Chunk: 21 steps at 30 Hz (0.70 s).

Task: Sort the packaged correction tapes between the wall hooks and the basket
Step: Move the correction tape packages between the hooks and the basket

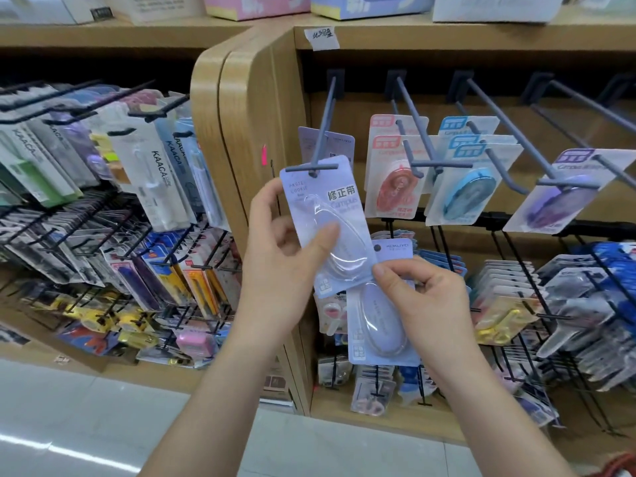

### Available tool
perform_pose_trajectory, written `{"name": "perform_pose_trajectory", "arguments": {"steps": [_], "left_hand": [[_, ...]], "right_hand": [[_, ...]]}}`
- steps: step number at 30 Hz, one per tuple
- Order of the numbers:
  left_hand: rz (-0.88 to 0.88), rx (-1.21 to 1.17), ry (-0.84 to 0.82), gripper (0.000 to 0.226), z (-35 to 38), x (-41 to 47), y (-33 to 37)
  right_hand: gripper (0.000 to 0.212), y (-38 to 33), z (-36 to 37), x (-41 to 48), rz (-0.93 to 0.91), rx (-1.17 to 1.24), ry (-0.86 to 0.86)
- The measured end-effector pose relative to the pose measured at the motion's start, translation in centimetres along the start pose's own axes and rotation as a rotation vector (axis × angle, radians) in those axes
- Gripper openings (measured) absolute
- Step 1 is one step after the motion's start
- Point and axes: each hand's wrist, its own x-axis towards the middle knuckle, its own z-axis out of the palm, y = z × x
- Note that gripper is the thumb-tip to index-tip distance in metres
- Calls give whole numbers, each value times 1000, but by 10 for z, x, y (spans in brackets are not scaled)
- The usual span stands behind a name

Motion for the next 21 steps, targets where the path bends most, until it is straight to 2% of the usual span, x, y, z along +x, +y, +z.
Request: {"name": "perform_pose_trajectory", "arguments": {"steps": [3, 5, 8, 11, 13, 17, 19, 21], "left_hand": [[-3, -2, 10, 84, 0, -20, -9], [10, -6, 46, 86, 2, -18, -13], [50, 55, 78, 77, 3, -7, -17], [52, 176, 80, 63, 3, 8, -22], [39, 234, 74, 61, 5, 17, -26], [35, 332, 72, 59, 5, 28, -27], [30, 406, 59, 54, 1, 24, -25], [85, 474, 80, 41, -4, 16, -23]], "right_hand": [[14, 2, 2, -1, 5, -42, -2], [16, 4, 4, -2, 11, -55, 24], [19, 2, -1, 0, 11, -24, 101], [29, -2, -11, 2, -7, 8, 169], [37, -6, -16, 2, -54, 38, 186], [52, -16, -18, -1, -83, 202, 64], [48, -20, -17, -3, -47, 237, -1], [35, -21, -15, -2, -6, 243, -41]]}}
